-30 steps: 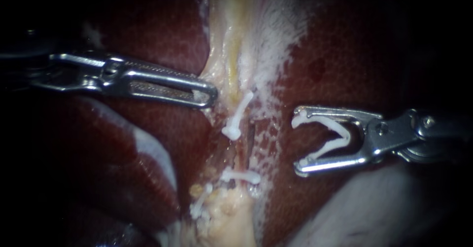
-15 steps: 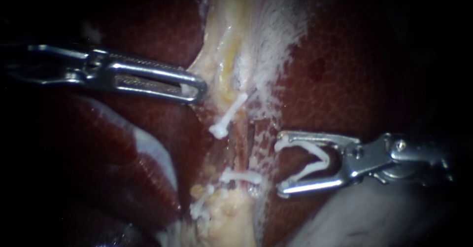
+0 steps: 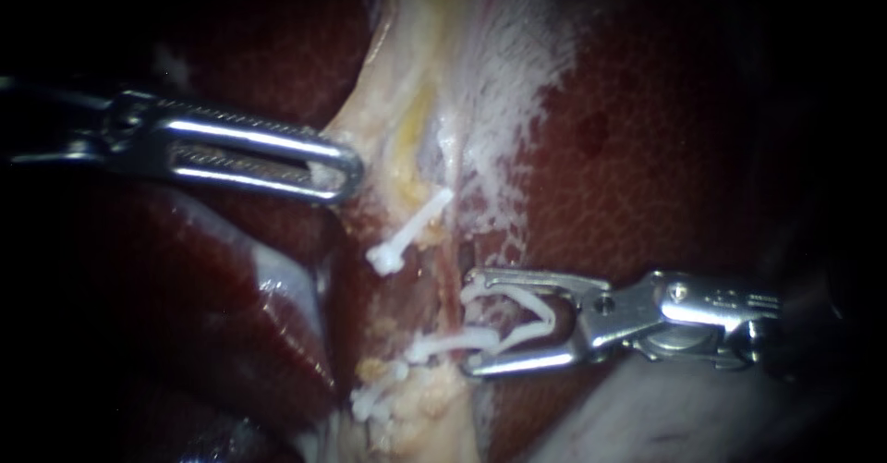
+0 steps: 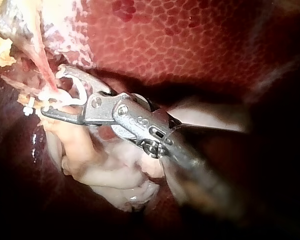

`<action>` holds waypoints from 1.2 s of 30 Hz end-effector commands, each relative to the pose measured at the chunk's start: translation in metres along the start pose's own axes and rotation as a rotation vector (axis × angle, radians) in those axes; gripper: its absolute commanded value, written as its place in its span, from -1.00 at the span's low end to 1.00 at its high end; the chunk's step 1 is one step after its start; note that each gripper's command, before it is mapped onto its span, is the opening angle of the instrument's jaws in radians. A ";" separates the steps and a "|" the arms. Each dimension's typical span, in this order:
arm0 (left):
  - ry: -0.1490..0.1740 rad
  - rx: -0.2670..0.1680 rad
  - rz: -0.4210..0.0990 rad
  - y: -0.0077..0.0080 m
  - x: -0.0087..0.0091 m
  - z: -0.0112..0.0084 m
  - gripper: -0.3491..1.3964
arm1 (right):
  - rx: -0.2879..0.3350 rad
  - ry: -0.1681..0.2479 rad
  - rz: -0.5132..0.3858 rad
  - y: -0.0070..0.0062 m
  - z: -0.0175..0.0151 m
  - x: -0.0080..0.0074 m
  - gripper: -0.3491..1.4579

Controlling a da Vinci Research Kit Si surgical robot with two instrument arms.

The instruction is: Clipping second clip right tube

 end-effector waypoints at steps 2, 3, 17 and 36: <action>0.000 -0.002 0.000 -0.0002 0.0000 -0.0001 -1.00 | -0.002 0.000 0.000 0.0001 0.0002 0.0000 0.05; 0.000 -0.002 0.000 -0.0003 -0.0001 -0.0001 -1.00 | 0.001 -0.001 0.006 0.0001 0.0004 0.0000 0.05; 0.000 -0.001 0.000 -0.0004 -0.0001 -0.0001 -1.00 | 0.033 -0.009 0.076 -0.0009 0.0034 0.0008 0.03; 0.000 0.000 0.001 -0.0001 -0.0001 0.0000 -1.00 | 0.041 -0.013 0.202 -0.0016 0.0029 -0.0003 -0.63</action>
